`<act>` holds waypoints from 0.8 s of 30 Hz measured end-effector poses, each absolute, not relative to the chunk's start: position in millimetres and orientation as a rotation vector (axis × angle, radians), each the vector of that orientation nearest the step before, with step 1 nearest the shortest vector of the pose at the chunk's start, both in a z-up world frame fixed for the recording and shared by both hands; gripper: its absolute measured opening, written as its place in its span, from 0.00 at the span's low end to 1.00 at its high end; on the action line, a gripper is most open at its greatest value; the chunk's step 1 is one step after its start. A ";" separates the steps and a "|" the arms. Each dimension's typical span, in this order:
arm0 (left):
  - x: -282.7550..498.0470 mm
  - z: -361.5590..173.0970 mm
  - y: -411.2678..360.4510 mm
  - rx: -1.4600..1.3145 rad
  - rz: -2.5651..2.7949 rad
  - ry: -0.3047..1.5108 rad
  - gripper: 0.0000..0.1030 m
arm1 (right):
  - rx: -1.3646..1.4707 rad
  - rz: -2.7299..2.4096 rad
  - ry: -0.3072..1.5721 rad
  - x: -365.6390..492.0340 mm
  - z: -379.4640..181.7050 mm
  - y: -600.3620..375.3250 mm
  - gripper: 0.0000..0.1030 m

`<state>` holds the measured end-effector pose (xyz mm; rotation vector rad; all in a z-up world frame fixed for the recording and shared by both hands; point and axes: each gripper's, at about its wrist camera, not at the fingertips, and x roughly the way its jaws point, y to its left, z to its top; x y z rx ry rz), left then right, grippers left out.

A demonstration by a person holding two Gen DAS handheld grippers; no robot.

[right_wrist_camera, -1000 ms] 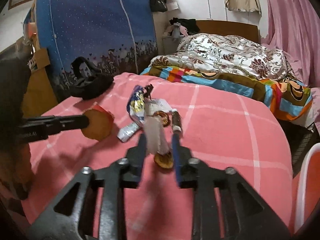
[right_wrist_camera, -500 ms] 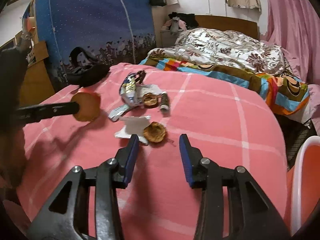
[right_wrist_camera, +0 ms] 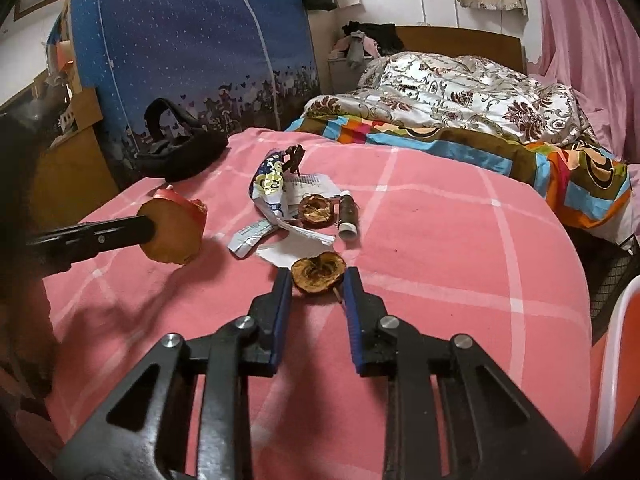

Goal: Collect trash
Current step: 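Carry the cup and peel over the bucket and open both tools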

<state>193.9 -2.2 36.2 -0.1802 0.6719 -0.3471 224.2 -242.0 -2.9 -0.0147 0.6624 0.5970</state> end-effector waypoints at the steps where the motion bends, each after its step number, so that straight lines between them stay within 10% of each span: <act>1: 190.9 38.1 -2.9 -0.174 -0.345 0.658 0.02 | -0.017 0.593 0.646 220.5 -0.7 -244.4 0.45; 24: 161.7 108.0 -172.0 -0.014 -0.718 0.151 0.02 | 0.049 0.030 -0.029 107.8 85.5 -393.1 0.45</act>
